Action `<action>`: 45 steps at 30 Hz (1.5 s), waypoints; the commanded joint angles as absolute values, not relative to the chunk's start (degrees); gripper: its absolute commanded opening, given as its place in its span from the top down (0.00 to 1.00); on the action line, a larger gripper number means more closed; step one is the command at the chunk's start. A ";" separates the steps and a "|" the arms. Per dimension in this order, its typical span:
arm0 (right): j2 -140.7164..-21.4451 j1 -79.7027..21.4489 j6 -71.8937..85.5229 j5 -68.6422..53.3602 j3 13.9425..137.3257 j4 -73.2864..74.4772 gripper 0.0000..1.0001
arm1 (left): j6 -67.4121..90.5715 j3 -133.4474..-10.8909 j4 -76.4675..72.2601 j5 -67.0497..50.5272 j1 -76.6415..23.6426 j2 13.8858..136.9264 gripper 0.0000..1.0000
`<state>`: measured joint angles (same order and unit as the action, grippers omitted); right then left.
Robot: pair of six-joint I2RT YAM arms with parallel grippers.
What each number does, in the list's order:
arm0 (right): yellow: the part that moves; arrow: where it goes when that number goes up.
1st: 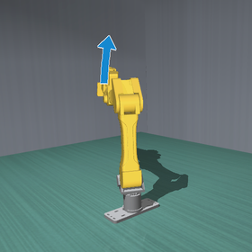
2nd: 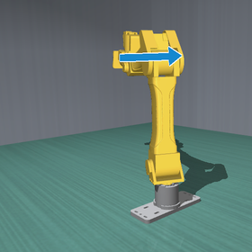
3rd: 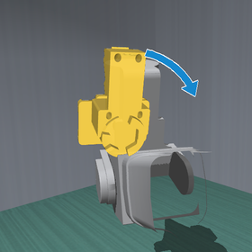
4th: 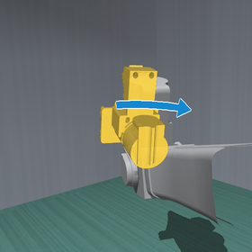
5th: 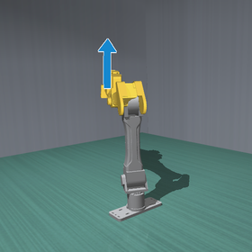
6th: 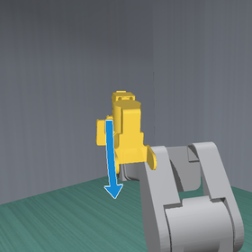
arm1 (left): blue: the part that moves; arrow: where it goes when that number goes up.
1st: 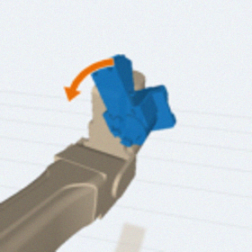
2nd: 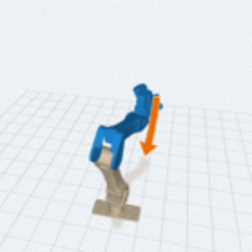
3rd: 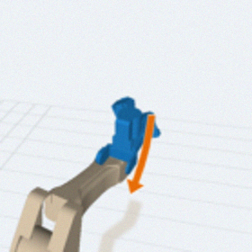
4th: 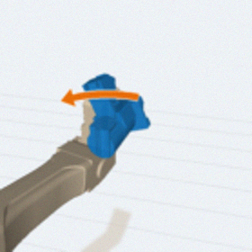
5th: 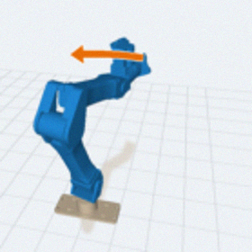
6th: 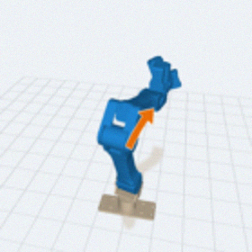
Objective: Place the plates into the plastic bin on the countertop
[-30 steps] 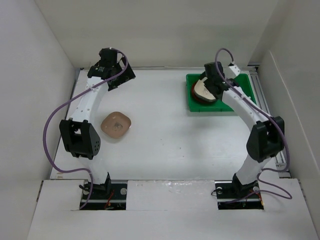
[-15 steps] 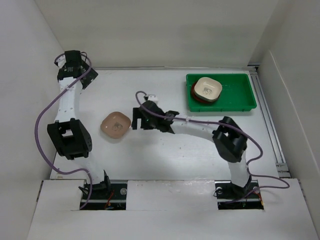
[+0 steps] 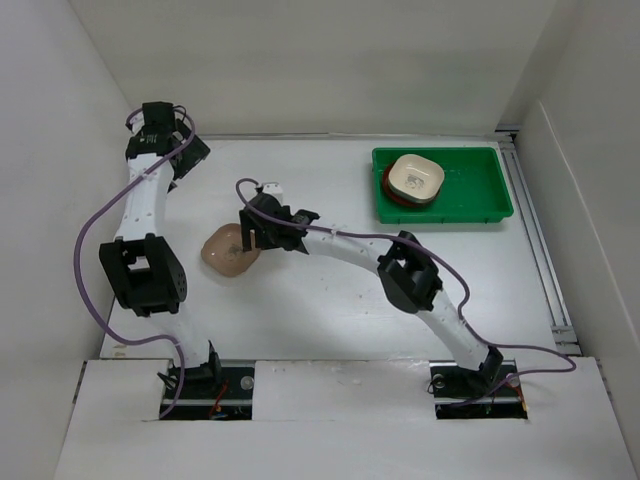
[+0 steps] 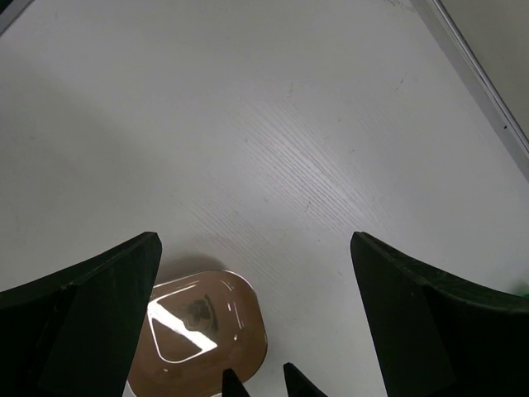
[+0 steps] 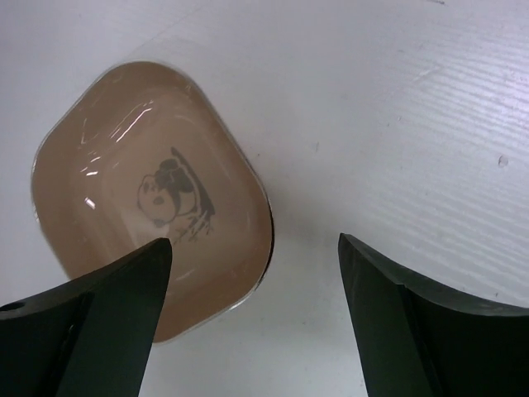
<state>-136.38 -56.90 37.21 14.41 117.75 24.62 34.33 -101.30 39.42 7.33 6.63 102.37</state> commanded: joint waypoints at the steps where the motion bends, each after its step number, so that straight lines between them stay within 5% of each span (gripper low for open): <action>1: -138.86 -56.87 35.43 18.28 123.04 29.88 0.15 | 33.66 -100.11 37.62 6.94 6.94 100.02 0.00; 7: -142.55 -55.72 34.28 15.04 126.47 31.20 0.37 | 35.67 -99.58 37.70 7.55 6.94 98.79 0.00; 10: -142.56 -55.20 33.75 12.93 126.47 31.20 0.73 | 37.35 -98.18 37.71 10.37 6.94 97.30 0.00; 14: -140.55 -54.58 33.75 12.40 125.16 29.97 1.00 | 37.88 -97.38 36.39 10.37 6.94 95.71 0.00; 28: -112.43 -26.39 34.38 18.02 101.79 27.78 1.00 | 35.07 -97.39 35.33 5.51 6.25 97.74 0.00; 33: -111.88 -13.74 28.92 10.66 100.72 26.11 1.00 | 35.07 -96.24 34.63 8.79 4.39 95.19 0.00; 45: -118.39 -1.85 20.57 7.91 107.94 29.97 1.00 | 33.93 -95.89 33.23 4.92 4.39 96.68 0.00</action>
